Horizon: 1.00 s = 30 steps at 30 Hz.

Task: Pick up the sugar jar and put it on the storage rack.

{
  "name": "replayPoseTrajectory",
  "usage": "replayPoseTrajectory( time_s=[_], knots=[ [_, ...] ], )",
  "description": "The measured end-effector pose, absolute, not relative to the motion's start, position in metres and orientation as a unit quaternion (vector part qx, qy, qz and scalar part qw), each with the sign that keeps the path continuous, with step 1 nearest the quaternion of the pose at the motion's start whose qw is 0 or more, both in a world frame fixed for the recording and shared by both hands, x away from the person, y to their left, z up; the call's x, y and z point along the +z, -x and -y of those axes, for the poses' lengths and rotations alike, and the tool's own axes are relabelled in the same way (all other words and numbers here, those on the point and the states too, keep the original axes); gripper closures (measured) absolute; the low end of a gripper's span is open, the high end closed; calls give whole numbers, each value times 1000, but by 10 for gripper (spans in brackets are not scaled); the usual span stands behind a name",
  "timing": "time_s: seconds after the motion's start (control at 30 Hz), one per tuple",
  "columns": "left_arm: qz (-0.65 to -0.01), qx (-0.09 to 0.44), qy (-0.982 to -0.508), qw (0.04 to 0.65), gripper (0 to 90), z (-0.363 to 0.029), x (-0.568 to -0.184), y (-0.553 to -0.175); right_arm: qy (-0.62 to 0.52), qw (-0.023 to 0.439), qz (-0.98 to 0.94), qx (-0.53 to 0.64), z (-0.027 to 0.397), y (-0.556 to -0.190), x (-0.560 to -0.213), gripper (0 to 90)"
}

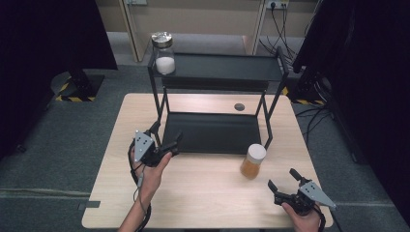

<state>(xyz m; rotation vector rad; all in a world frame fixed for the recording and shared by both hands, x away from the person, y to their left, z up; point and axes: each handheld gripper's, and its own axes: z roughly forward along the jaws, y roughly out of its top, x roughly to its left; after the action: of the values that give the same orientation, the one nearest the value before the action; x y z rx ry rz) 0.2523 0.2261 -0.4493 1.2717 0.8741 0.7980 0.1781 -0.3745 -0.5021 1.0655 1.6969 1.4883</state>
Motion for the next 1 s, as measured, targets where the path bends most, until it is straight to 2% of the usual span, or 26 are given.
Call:
replayPoseTrajectory(
  time_s=[0.3,1.0],
  knots=[
    [-396,322,-566,648,121,-229,-481,-240,-405,318,-645,565,374,-178,-502,20],
    [-420,322,-601,598,134,-233,-523,-224,-402,317,-645,567,375,-178,-503,18]
  ],
)
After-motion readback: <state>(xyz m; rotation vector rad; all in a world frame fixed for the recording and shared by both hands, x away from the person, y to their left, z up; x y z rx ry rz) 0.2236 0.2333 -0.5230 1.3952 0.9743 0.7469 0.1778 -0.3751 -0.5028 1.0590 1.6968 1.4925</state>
